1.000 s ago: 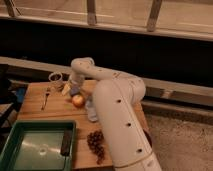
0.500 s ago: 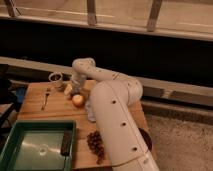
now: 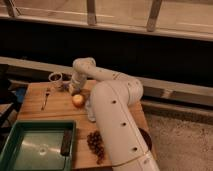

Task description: Wipe purple bowl with sponge

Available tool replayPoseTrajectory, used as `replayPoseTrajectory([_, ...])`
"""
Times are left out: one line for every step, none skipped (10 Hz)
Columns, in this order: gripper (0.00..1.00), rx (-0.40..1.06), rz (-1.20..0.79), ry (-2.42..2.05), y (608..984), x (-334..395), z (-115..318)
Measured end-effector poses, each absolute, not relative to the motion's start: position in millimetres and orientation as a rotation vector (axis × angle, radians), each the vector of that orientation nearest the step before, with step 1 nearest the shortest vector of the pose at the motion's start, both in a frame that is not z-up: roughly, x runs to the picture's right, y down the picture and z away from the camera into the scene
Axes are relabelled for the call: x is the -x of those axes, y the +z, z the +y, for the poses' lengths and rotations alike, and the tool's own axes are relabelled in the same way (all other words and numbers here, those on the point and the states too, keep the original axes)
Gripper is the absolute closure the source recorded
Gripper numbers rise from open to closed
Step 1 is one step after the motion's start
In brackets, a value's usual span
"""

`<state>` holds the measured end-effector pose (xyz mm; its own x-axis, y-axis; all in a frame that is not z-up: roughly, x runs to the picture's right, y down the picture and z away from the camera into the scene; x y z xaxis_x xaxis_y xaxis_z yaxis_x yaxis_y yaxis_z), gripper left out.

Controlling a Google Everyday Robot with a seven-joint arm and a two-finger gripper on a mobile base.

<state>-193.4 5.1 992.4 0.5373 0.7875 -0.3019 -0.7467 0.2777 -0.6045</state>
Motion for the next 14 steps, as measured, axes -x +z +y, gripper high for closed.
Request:
replayPoseTrajectory([0.96, 0.776, -0.060, 1.029, 992.2, 193.4, 5.5])
replayPoseTrajectory([1.00, 0.773, -0.064, 1.026, 989.7, 193.9, 6.0])
replayPoseTrajectory([1.00, 0.752, -0.090, 1.029, 981.3, 194.0, -0.9])
replayPoseTrajectory([1.00, 0.730, -0.105, 1.033, 970.9, 188.6, -8.6])
replayPoseTrajectory([1.00, 0.711, -0.120, 1.039, 960.4, 183.2, -16.2])
replayPoseTrajectory([1.00, 0.692, -0.144, 1.049, 945.1, 170.7, -22.1])
replayPoseTrajectory([1.00, 0.680, -0.163, 1.059, 933.0, 156.5, -24.2])
replayPoseTrajectory([1.00, 0.666, -0.172, 1.063, 922.7, 141.6, -25.1])
replayPoseTrajectory([1.00, 0.649, -0.173, 1.065, 910.7, 123.2, -22.3])
replayPoseTrajectory([1.00, 0.638, -0.168, 1.073, 897.2, 104.7, -15.8])
replayPoseTrajectory([1.00, 0.635, -0.162, 1.083, 889.7, 92.0, -10.1])
replayPoseTrajectory([1.00, 0.633, -0.152, 1.101, 880.2, 71.0, -1.1])
replayPoseTrajectory([1.00, 0.638, -0.134, 1.123, 870.1, 45.7, 13.5])
replayPoseTrajectory([1.00, 0.646, -0.116, 1.140, 862.3, 26.3, 26.7])
